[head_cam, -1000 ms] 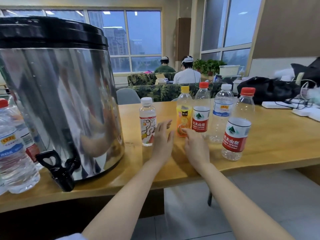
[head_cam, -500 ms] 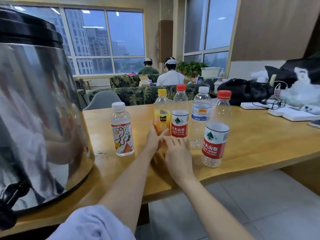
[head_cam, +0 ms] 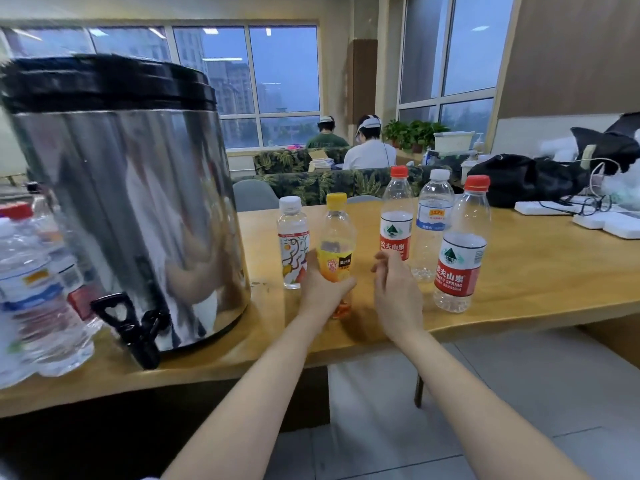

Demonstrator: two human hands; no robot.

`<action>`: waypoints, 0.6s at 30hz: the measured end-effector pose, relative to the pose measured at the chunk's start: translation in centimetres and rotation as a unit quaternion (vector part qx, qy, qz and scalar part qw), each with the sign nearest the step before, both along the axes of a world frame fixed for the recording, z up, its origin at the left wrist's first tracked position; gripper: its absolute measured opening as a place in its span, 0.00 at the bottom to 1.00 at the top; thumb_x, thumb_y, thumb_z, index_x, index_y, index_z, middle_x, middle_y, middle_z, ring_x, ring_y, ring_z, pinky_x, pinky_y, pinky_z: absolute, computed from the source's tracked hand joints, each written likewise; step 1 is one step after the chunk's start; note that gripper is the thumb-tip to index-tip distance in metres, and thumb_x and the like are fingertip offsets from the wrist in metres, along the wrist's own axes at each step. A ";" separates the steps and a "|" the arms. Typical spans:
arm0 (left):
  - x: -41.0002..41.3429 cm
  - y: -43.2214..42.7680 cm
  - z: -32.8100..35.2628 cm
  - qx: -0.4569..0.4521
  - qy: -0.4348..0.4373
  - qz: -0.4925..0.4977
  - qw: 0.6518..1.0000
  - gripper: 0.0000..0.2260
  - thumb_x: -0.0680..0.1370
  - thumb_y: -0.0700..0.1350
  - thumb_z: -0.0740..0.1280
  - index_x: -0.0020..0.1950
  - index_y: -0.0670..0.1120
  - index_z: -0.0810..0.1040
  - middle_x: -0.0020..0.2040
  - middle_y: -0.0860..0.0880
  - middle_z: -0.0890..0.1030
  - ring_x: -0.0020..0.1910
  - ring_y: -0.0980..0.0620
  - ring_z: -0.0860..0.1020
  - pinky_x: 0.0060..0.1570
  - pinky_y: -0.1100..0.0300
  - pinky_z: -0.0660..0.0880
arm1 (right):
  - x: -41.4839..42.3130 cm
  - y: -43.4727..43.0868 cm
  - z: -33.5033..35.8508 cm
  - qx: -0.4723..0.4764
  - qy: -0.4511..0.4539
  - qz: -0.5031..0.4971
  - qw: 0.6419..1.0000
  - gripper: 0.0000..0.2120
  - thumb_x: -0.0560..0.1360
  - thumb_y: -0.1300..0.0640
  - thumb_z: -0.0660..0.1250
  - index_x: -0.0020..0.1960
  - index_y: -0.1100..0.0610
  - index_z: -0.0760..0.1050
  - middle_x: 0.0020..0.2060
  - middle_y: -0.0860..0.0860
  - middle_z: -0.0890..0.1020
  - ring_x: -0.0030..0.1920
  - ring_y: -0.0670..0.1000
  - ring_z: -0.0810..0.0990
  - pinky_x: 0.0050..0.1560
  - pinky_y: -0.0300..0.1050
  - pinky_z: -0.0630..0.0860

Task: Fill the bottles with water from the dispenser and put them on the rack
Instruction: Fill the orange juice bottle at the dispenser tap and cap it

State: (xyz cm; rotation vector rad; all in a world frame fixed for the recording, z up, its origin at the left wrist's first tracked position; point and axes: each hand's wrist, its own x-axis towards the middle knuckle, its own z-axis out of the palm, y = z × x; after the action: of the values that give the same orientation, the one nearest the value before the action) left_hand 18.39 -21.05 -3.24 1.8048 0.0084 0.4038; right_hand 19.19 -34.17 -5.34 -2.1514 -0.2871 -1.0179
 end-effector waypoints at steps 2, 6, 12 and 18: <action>-3.1 1.3 0.4 -0.028 -0.017 0.014 0.999 0.24 0.72 0.45 0.76 0.61 0.54 0.67 0.50 0.57 0.77 0.49 0.57 0.77 0.47 0.65 0.73 | -1.5 0.9 1.5 -0.003 0.000 0.019 1.000 0.12 0.83 0.52 0.52 0.58 0.55 0.71 0.44 0.49 0.80 0.44 0.51 0.79 0.41 0.50 0.76; -9.1 4.3 1.0 -0.042 -0.028 0.055 0.997 0.23 0.69 0.46 0.78 0.59 0.52 0.70 0.47 0.58 0.78 0.46 0.58 0.78 0.41 0.68 0.73 | -5.7 3.8 5.9 -0.008 0.012 0.092 0.996 0.19 0.83 0.46 0.48 0.55 0.56 0.72 0.36 0.47 0.80 0.36 0.51 0.79 0.36 0.49 0.73; -17.0 9.0 -0.5 0.100 -0.043 0.085 0.990 0.35 0.65 0.43 0.78 0.67 0.57 0.66 0.50 0.58 0.79 0.50 0.56 0.79 0.48 0.60 0.77 | -12.1 8.6 10.7 -0.190 0.012 0.097 0.977 0.26 0.79 0.34 0.43 0.31 0.48 0.64 0.29 0.46 0.73 0.32 0.48 0.72 0.30 0.45 0.61; -21.0 12.9 -4.3 0.337 -0.053 0.215 0.915 0.34 0.66 0.47 0.76 0.69 0.53 0.66 0.56 0.53 0.79 0.55 0.50 0.78 0.54 0.51 0.76 | -14.8 12.4 9.7 -0.352 0.193 -0.003 0.916 0.38 0.74 0.26 0.39 0.34 0.56 0.70 0.33 0.52 0.73 0.38 0.54 0.73 0.40 0.46 0.68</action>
State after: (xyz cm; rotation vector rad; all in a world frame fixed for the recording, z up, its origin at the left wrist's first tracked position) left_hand -2.58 -8.11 -7.51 2.4660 0.2193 0.9027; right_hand 4.40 -21.80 4.34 -2.9381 -0.5104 -0.4940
